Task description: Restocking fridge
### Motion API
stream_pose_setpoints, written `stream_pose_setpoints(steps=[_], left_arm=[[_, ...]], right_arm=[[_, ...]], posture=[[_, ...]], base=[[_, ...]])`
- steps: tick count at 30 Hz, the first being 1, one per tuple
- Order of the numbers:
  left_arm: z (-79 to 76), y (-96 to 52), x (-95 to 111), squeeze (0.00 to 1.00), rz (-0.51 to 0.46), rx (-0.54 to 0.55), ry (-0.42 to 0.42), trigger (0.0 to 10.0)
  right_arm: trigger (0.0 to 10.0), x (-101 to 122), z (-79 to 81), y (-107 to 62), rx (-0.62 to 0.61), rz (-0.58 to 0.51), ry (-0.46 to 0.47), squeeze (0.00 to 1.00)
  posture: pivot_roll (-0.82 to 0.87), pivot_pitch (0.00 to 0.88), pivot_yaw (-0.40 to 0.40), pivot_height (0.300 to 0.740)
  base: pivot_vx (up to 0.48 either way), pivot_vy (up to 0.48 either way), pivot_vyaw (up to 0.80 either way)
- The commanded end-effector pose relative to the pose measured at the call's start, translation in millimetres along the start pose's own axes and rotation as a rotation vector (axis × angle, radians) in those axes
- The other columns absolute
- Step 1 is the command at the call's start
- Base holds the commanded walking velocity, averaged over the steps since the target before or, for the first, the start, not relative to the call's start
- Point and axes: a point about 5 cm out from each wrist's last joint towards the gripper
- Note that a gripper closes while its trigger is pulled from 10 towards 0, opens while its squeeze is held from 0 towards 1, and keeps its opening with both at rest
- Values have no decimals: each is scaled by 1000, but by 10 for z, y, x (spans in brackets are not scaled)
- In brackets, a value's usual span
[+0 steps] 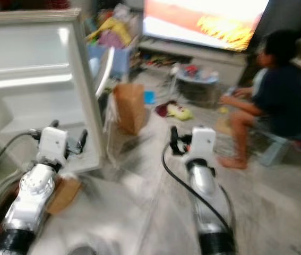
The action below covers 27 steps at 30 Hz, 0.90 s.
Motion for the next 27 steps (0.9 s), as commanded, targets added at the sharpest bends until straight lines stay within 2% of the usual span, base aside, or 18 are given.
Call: stream_pose_setpoints(steps=[1, 8, 18, 27], left_arm=[[72, 35, 40, 0, -13, 15, 21, 10000], [56, 40, 41, 0, -11, 11, 22, 10000], [-7, 25, 17, 0, 1, 5, 23, 10000], [-4, 25, 6, 0, 10, 13, 24, 10000]], right_arm=[[10000, 87, 57, 44, 28, -34, -1, 0], [10000, 110, 82, 78, 51, -40, -15, 0], [10000, 98, 289, 84, 204, -28, -55, 0], [10000, 107, 323, 109, 254, -24, -76, 0]], posture=[[-5, 0, -35, 740], [-7, 0, -36, 740], [-6, 0, -38, 740], [-2, 0, -38, 740]], base=[[382, -285, 750], [385, -283, 729], [389, -277, 683], [379, -290, 658]])
Point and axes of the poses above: a point about 5 cm out from each wrist's last joint towards the gripper, its own y axis pointing out of the wrist towards the gripper, its own x axis along the axis of the wrist's last joint, z = x × y, and after that the axes turned 10 degrees about y, right-handed
